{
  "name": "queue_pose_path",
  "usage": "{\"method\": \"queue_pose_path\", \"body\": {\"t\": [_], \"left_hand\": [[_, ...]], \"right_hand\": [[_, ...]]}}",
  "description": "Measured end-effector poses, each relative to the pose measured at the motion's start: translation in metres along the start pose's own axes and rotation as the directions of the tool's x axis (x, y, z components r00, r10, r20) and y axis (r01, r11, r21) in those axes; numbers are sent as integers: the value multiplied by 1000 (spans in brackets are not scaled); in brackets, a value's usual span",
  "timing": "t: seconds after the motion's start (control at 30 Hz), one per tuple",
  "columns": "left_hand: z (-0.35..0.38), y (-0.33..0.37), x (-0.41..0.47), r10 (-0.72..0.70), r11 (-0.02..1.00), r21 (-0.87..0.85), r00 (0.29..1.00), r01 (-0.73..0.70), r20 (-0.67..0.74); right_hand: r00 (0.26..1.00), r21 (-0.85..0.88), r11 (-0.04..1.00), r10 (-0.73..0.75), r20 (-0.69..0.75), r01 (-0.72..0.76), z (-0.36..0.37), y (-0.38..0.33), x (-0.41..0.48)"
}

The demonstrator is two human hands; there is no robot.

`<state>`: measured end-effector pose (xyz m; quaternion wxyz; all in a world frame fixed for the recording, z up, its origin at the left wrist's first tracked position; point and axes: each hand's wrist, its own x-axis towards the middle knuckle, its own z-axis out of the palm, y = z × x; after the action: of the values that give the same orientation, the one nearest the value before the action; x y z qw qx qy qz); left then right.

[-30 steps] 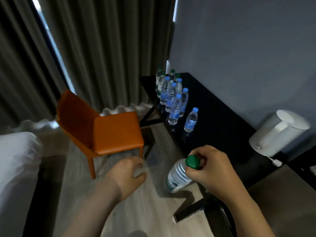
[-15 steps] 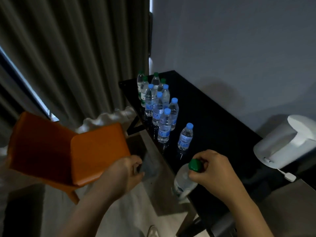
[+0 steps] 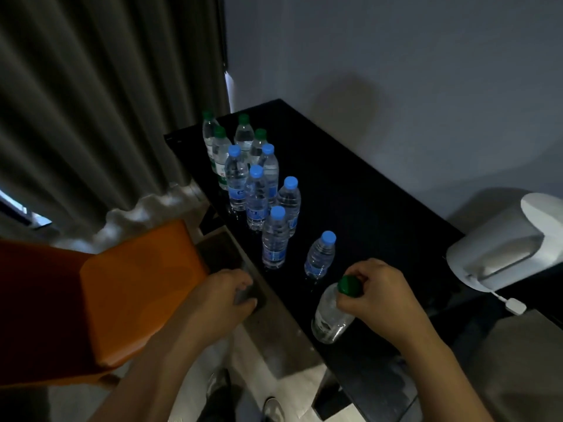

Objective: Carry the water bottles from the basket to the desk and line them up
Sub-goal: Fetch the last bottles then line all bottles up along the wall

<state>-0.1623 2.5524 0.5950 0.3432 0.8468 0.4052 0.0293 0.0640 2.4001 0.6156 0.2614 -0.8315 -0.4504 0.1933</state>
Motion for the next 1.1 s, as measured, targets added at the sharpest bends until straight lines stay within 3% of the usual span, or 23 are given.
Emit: {"method": "queue_pose_path", "body": {"t": [0.17, 0.5, 1.1], "left_hand": [[-7, -16, 37, 55, 997, 39, 991, -60, 118], [-16, -34, 80, 117, 993, 12, 974, -121, 197], [-36, -46, 104, 213, 973, 23, 937, -228, 276]], "right_hand": [[994, -22, 995, 101, -47, -102, 11, 6, 12], [954, 13, 970, 242, -177, -243, 32, 4, 26], [916, 14, 953, 296, -273, -304, 44, -8, 30]]}}
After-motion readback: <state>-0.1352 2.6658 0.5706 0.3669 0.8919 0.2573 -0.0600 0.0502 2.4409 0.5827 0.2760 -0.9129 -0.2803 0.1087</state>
